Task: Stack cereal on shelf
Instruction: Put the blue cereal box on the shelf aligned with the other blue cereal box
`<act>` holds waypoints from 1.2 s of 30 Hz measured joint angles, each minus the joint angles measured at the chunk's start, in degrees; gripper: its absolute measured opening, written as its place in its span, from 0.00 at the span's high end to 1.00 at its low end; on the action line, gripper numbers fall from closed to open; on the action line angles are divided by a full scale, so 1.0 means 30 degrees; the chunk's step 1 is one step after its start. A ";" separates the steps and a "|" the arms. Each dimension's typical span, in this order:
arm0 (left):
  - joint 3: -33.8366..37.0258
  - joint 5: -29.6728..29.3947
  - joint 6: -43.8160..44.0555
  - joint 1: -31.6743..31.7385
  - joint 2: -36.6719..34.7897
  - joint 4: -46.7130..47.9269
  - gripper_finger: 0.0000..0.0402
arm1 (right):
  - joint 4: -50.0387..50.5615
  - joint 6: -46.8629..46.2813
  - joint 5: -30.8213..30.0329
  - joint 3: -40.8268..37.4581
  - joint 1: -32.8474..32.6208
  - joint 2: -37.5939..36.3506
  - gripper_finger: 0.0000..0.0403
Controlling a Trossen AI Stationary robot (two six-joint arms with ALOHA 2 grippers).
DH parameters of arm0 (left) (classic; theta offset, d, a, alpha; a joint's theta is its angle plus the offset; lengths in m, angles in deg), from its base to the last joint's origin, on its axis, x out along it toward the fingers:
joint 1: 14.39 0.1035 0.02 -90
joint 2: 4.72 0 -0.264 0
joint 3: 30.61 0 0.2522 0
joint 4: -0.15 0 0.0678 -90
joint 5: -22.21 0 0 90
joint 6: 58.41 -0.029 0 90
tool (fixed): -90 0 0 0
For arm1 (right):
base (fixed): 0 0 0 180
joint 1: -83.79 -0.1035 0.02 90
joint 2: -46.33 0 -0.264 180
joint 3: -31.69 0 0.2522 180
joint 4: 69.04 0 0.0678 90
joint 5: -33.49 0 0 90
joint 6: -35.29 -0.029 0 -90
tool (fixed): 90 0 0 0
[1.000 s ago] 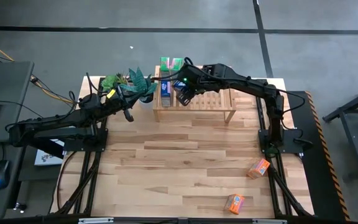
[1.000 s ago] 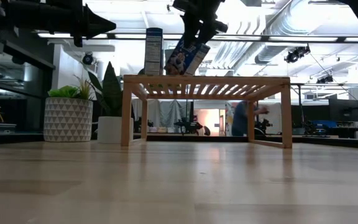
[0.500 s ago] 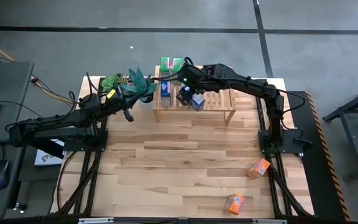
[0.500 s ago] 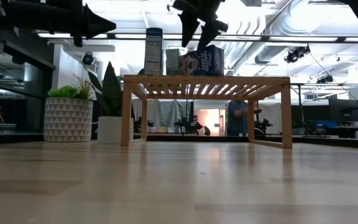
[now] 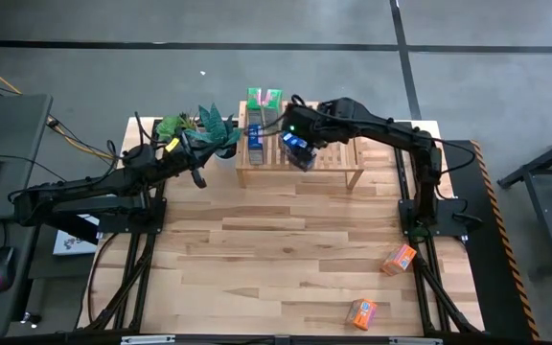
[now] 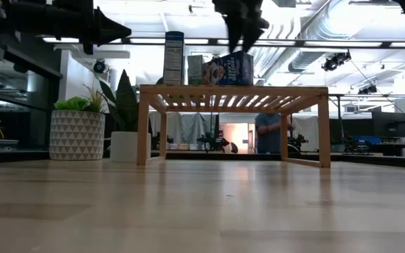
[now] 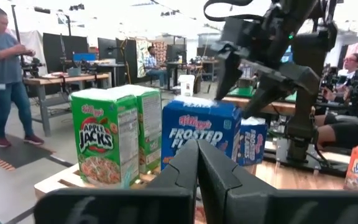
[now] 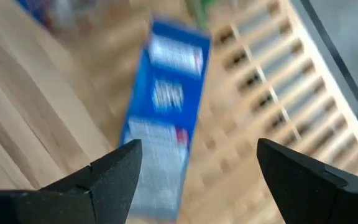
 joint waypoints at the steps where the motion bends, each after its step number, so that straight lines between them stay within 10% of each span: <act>1: -0.0005 0.0000 0.0007 0.0000 0.0000 0.0164 1.00 | 0.0802 -0.0356 -0.0236 0.0002 -0.0152 0.0000 0.23; 24: 0.0000 0.0001 0.0396 -0.0029 0.0000 0.0584 1.00 | 0.1934 -0.3383 -0.5362 -0.0395 -0.6814 -0.3039 0.23; 30: 0.0000 0.0000 0.0503 -0.0029 0.0000 0.0900 1.00 | 0.1406 -0.6180 -0.7180 -0.6330 -0.9085 -0.5445 0.23; 36: -0.0003 0.0005 0.0503 -0.0023 -0.0006 0.0361 1.00 | -0.7934 -0.7891 -0.8665 -1.5428 -1.1114 -1.0437 0.23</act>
